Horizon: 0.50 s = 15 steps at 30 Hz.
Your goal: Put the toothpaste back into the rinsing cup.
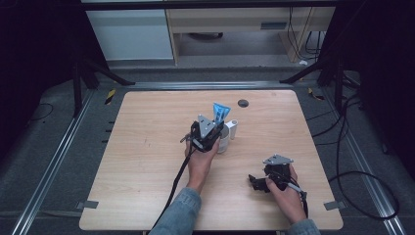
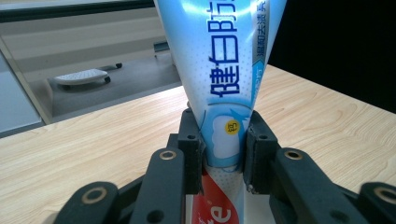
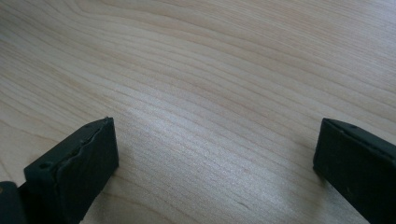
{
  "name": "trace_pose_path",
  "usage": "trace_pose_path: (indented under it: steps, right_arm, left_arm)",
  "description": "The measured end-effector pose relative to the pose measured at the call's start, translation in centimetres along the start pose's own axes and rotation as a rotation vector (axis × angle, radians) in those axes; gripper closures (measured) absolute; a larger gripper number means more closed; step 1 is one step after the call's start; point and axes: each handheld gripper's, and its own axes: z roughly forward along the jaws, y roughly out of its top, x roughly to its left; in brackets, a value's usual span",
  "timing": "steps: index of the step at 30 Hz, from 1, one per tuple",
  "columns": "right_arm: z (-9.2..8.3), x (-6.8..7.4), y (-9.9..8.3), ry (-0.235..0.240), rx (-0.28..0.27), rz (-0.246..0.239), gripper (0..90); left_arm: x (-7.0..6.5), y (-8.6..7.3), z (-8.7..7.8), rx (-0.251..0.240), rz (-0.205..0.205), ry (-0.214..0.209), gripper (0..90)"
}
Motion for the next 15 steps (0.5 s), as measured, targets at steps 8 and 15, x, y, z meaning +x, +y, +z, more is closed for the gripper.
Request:
trace_pose_path:
  steps: [8,15]
  right_arm:
    - [0.00,0.00,0.00,0.000,0.000,0.000,0.3]
    - [0.00,0.00,0.00,0.000,0.000,0.000,0.3]
  left_arm:
    - [-0.07,-0.20,0.29,0.014,0.000,-0.005,71.7]
    - [-0.20,-0.39,0.47,0.030,0.014,-0.004,71.6]
